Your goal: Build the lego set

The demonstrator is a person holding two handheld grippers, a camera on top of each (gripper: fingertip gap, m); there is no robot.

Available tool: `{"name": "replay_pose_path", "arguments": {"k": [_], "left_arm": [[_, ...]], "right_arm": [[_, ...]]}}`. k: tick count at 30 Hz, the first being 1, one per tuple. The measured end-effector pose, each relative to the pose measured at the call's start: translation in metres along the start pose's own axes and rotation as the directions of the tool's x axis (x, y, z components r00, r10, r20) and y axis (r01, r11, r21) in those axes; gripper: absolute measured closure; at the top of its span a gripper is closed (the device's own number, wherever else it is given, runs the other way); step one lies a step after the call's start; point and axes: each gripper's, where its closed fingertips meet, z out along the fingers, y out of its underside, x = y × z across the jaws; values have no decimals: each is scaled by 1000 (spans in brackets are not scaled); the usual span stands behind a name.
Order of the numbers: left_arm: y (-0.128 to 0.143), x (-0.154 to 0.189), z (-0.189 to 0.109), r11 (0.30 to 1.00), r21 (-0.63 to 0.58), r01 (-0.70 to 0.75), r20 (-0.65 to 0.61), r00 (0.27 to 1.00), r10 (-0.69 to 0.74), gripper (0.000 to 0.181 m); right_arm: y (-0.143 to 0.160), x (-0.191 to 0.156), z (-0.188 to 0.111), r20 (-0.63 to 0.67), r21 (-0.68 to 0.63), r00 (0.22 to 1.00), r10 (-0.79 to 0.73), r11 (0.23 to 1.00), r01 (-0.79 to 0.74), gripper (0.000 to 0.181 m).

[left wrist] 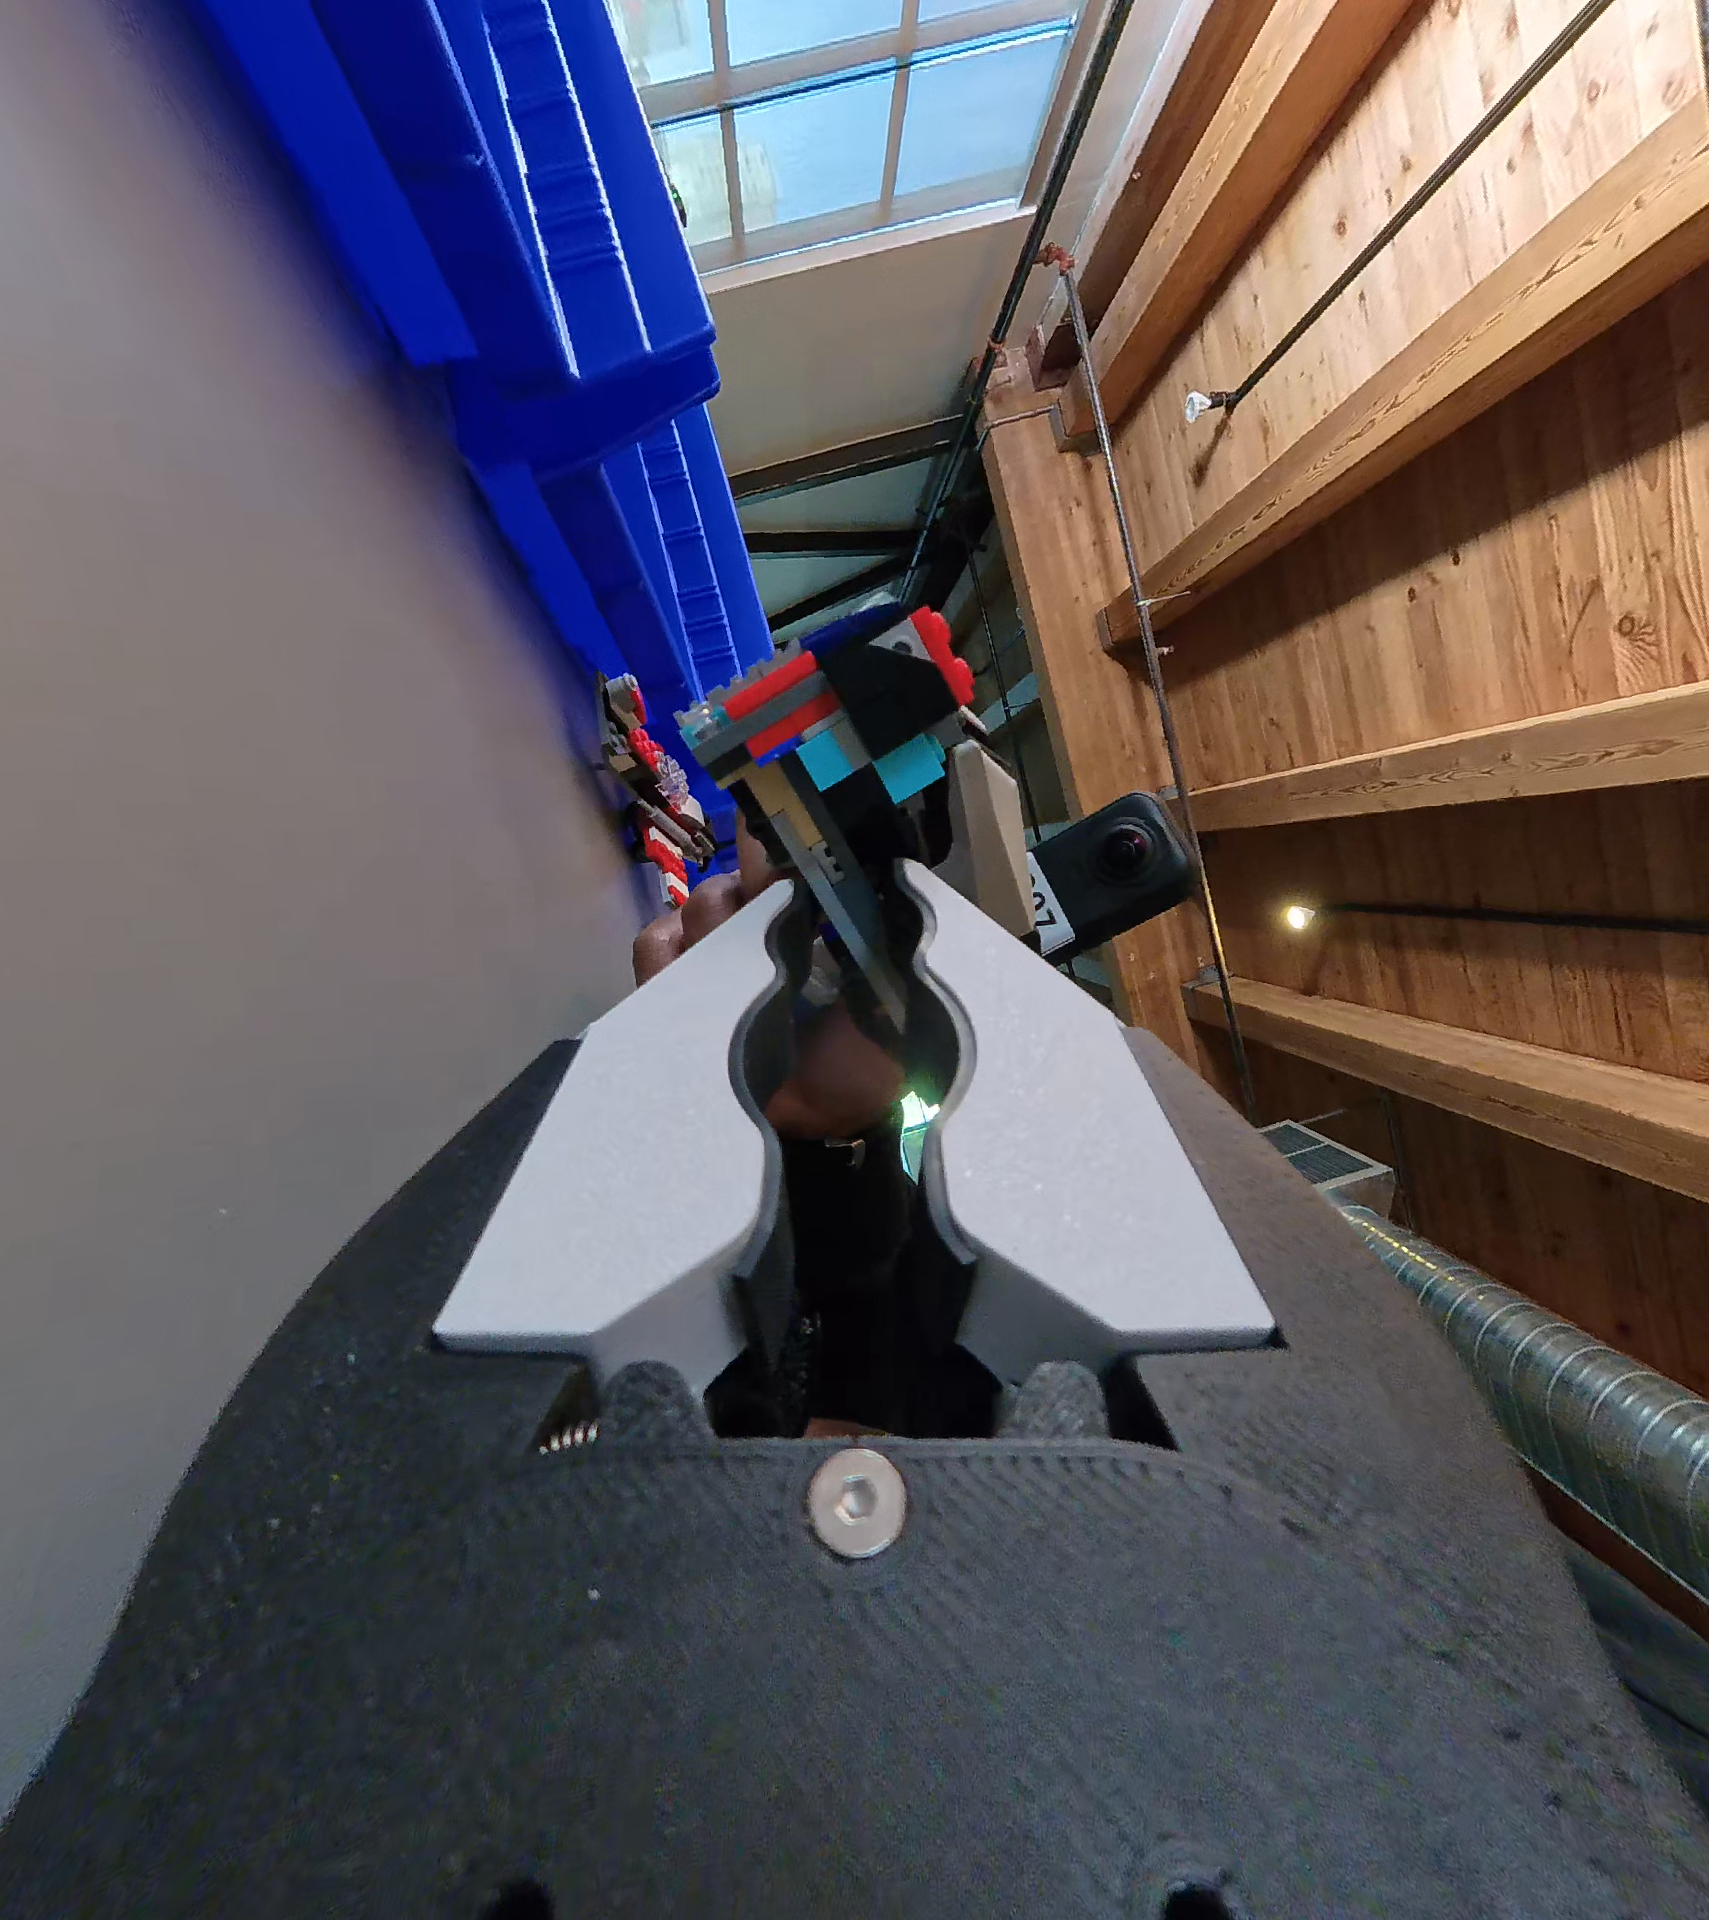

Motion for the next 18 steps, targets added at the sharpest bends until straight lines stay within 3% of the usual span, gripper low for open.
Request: {"name": "replay_pose_path", "arguments": {"k": [18], "left_arm": [[-1,0,-1,1000,2,13,1,1000,-13,168]], "right_arm": [[2,0,0,1,-1,1000,9,1000,-9,175]]}}
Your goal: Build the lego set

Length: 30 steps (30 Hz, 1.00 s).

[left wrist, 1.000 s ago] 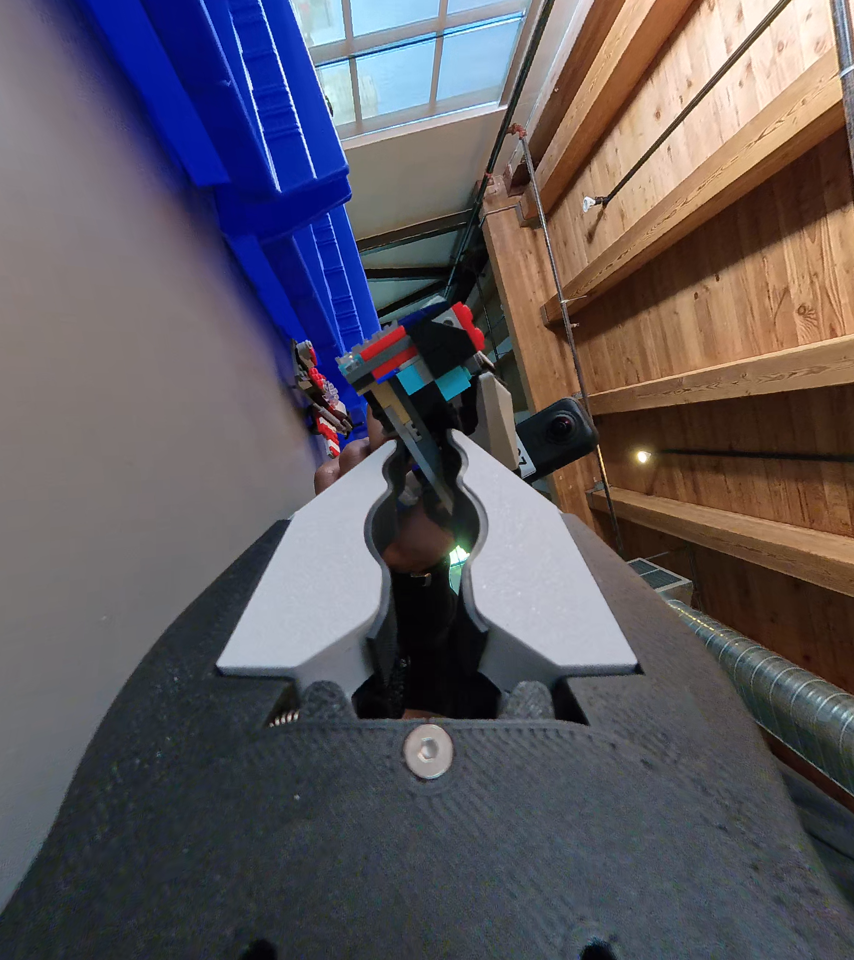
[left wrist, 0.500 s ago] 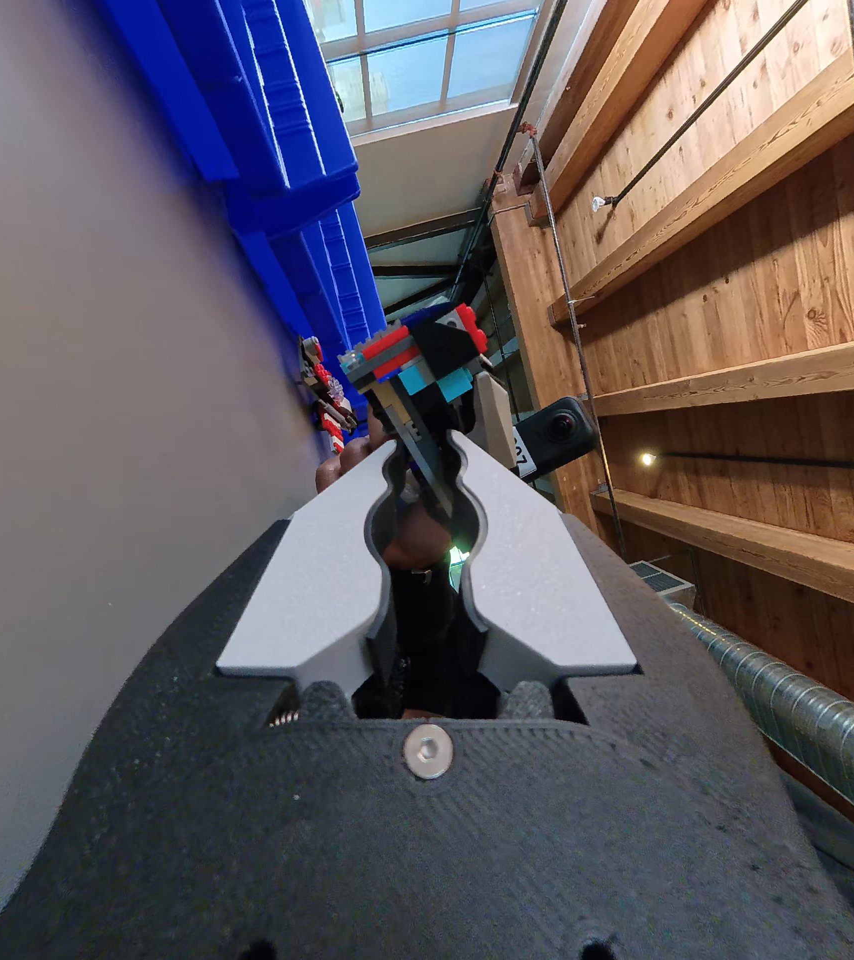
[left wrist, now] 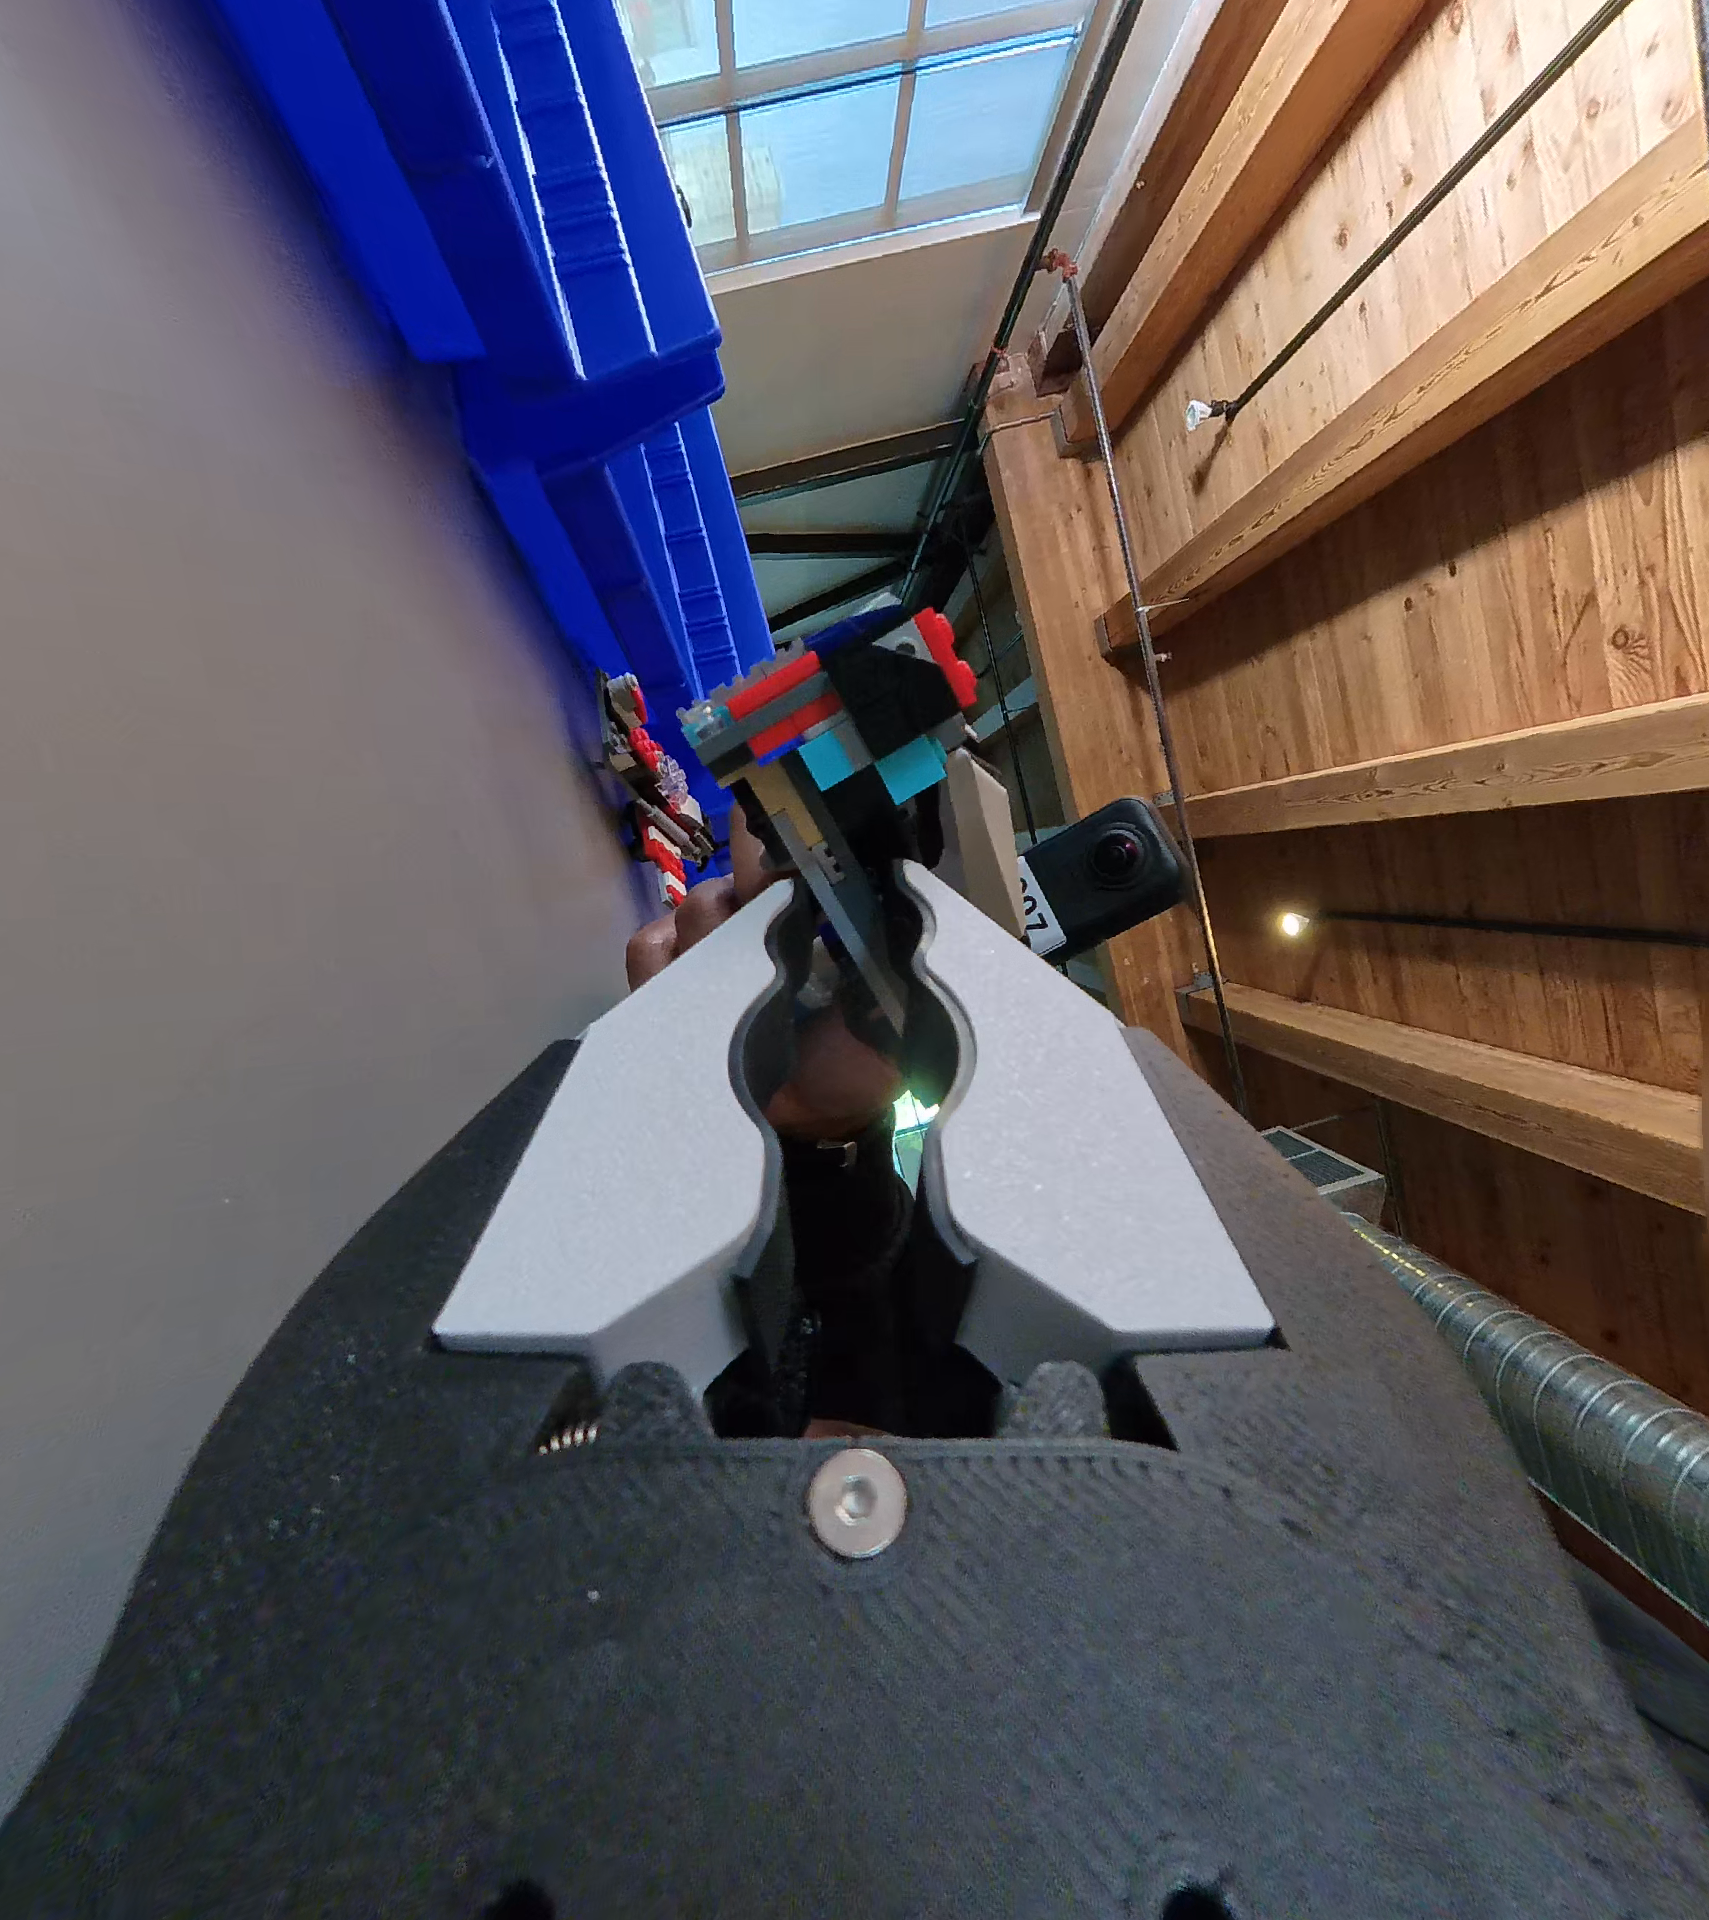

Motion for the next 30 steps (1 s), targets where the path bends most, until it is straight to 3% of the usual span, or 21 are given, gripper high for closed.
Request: {"name": "replay_pose_path", "arguments": {"k": [21,25,30], "left_arm": [[-3,-4,-3,1000,5,5,8,1000,-5,168],[-4,-5,-6,1000,8,6,17,1000,-6,168],[-5,-5,-7,1000,5,2,26,1000,-2,168]], "right_arm": [[-1,0,0,5,9,1000,-5,1000,5,173],[0,-2,0,2,3,997,-82,997,82,169],[5,-4,-2,-21,-41,959,-283,958,282,158]]}}
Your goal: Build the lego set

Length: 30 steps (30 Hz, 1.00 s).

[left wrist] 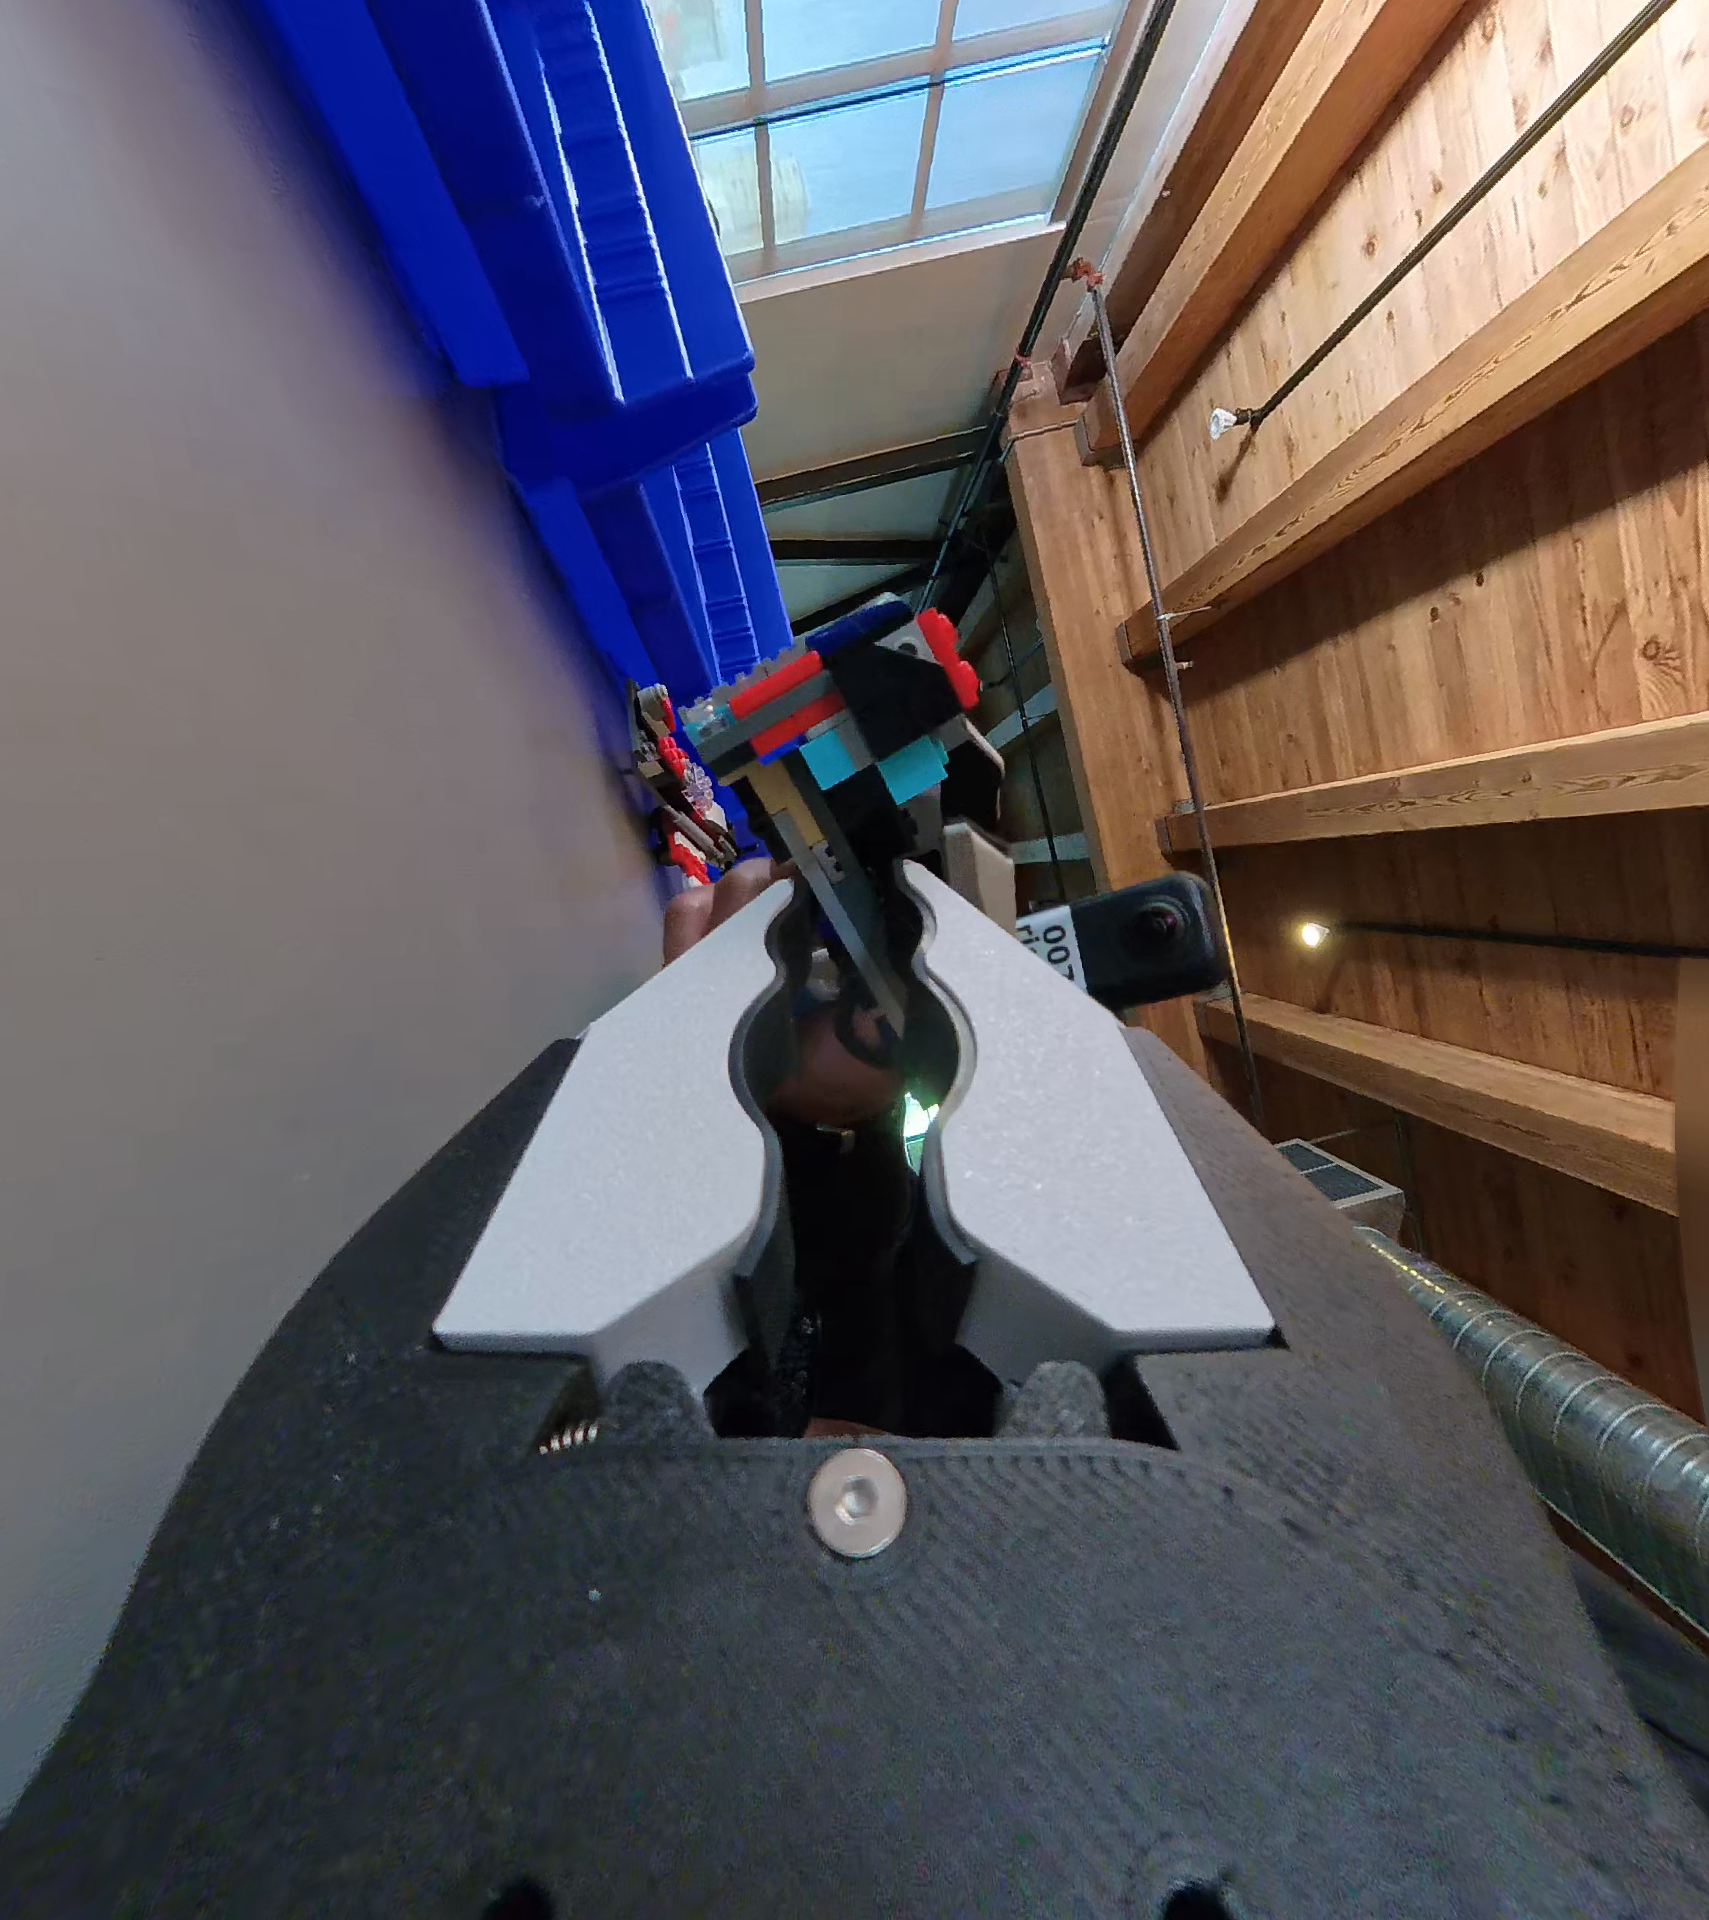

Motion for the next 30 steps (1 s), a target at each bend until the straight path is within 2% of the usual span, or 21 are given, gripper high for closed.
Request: {"name": "replay_pose_path", "arguments": {"k": [5,11,19,30], "left_arm": [[1,-2,0,1000,-6,1,16,1000,0,168],[3,-1,2,1000,-11,4,18,1000,-3,168],[7,-3,2,1000,-16,9,27,1000,-9,168],[12,2,2,999,-22,29,14,999,-29,168]], "right_arm": [[2,-1,-1,-36,-13,965,-258,966,258,146],[13,-2,0,-77,-79,831,-551,834,546,134],[22,-2,3,-107,-124,727,-679,734,667,128],[17,-6,4,-163,-155,592,-789,613,774,118]]}}
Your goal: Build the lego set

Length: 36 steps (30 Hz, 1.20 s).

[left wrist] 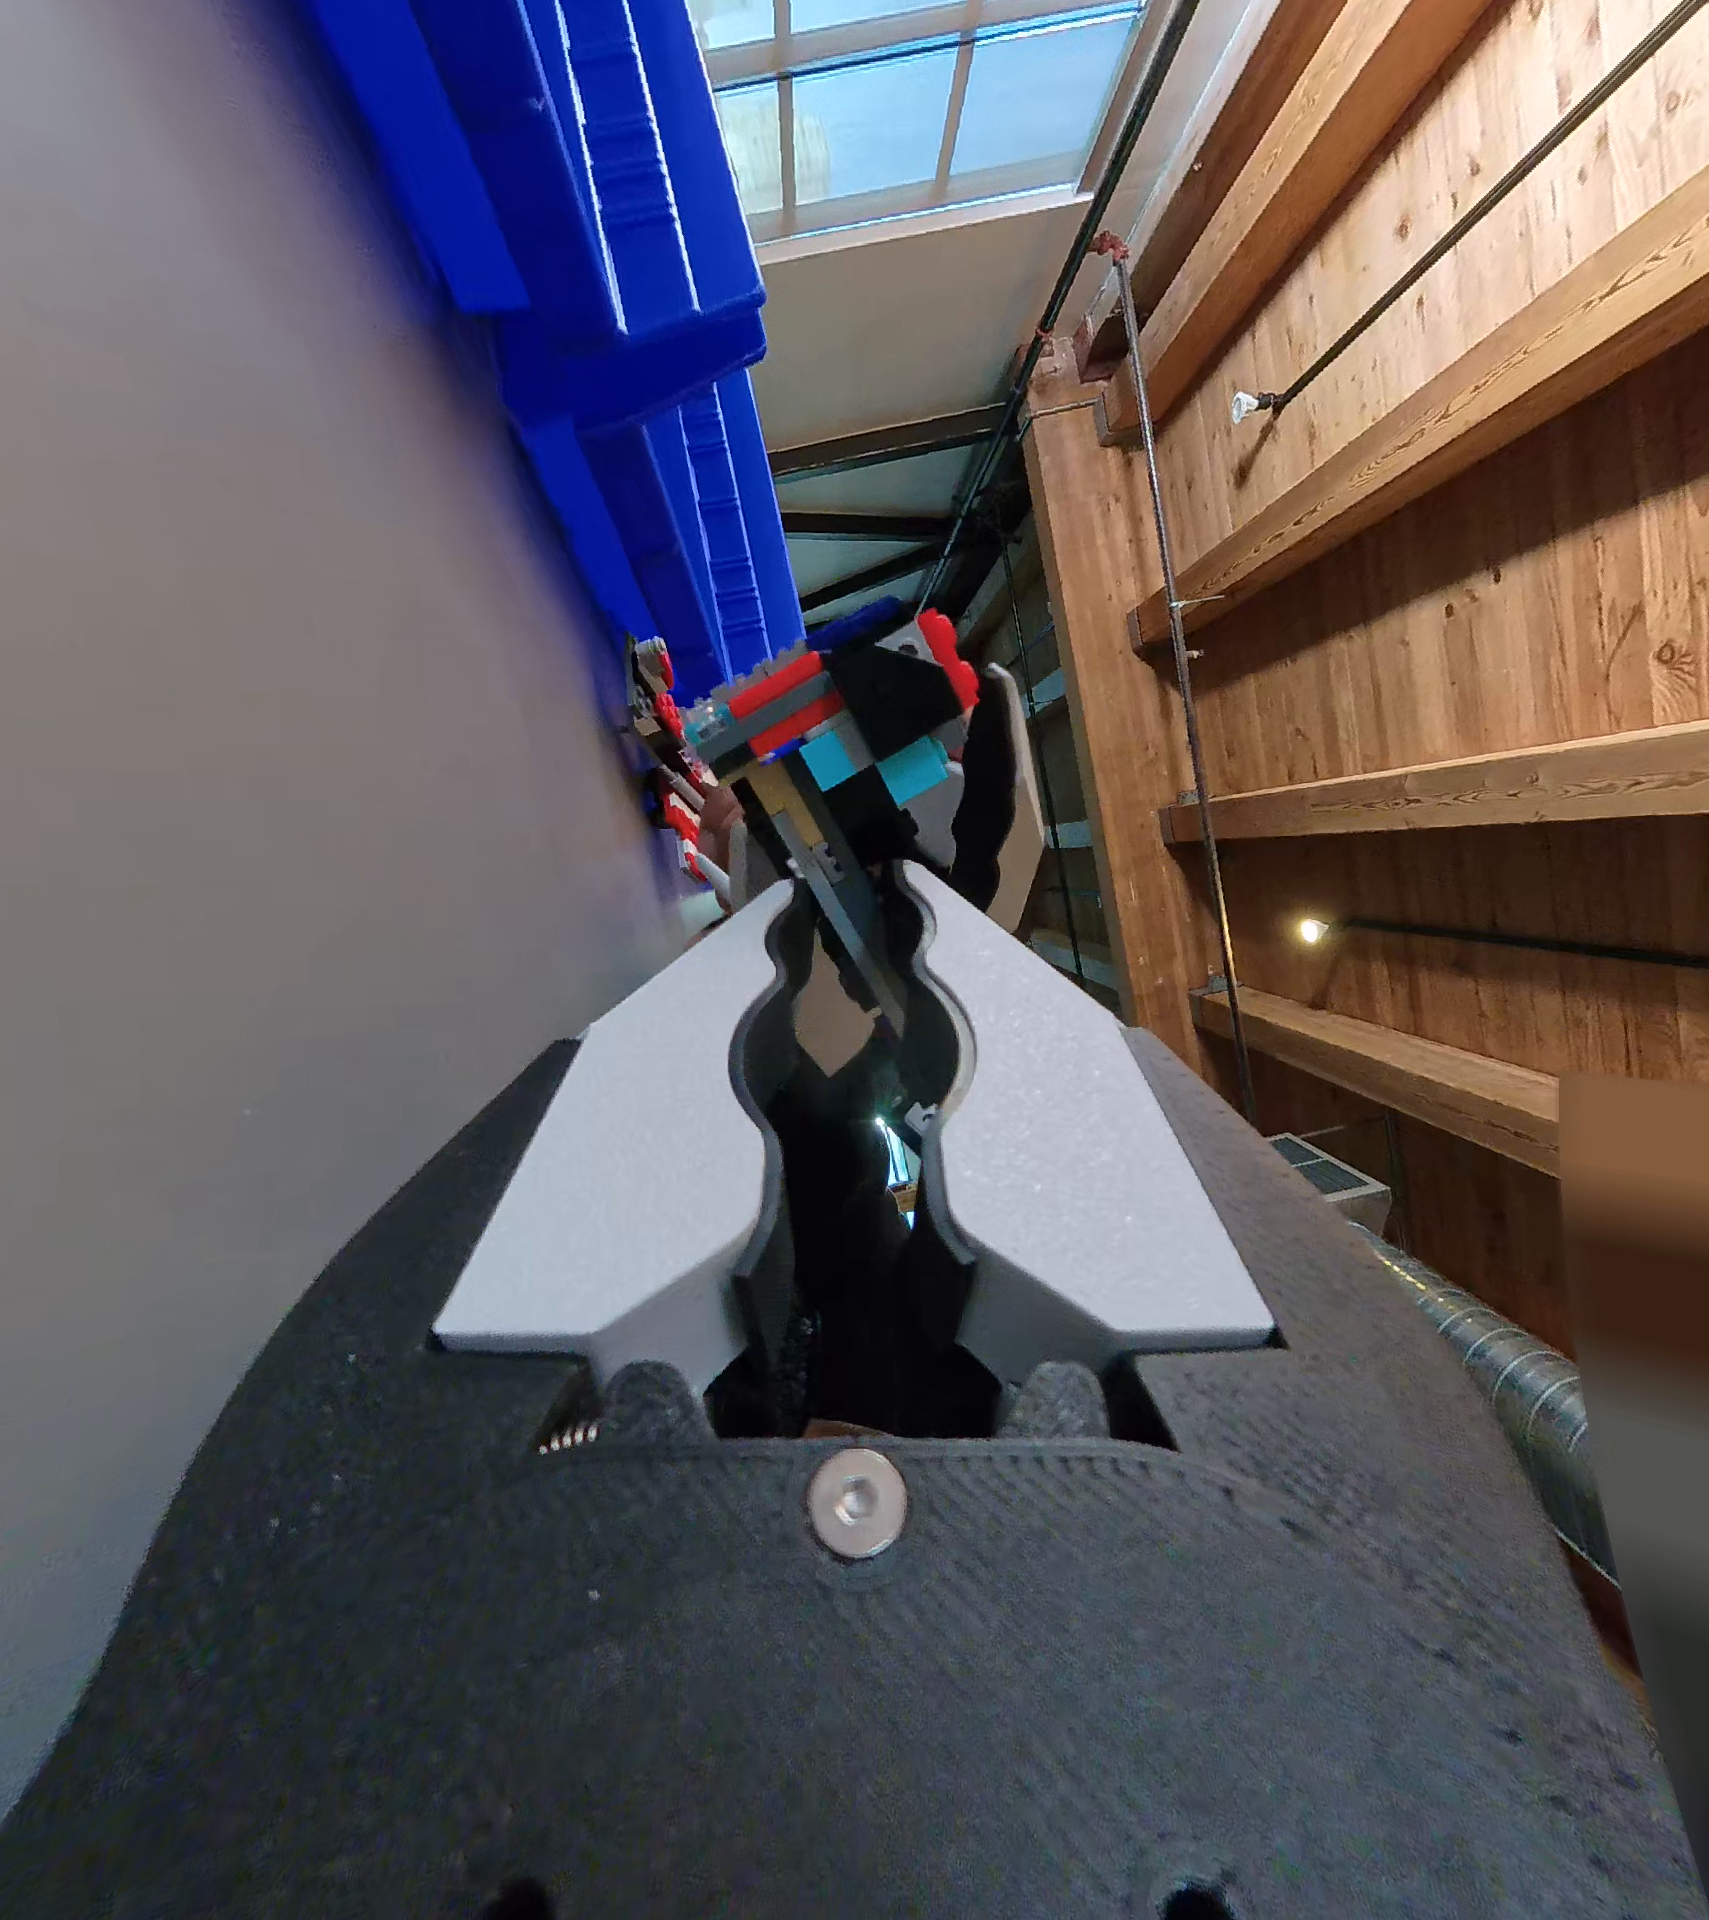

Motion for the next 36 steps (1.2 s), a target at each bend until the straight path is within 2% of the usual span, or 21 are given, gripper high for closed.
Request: {"name": "replay_pose_path", "arguments": {"k": [7,17,27,36], "left_arm": [[2,1,1,1000,-6,-6,5,1000,6,168],[8,1,4,1000,-19,-6,10,1000,6,168],[10,2,6,1000,-24,-14,15,1000,14,168],[11,1,6,999,-26,-26,16,1000,26,168]], "right_arm": [[0,-9,5,3,-22,994,-107,994,107,113],[-3,-8,6,-43,-24,986,-163,986,162,115],[-6,-9,6,-57,-21,981,-186,982,185,128],[-5,-9,6,-47,-19,986,-158,987,157,128]]}}
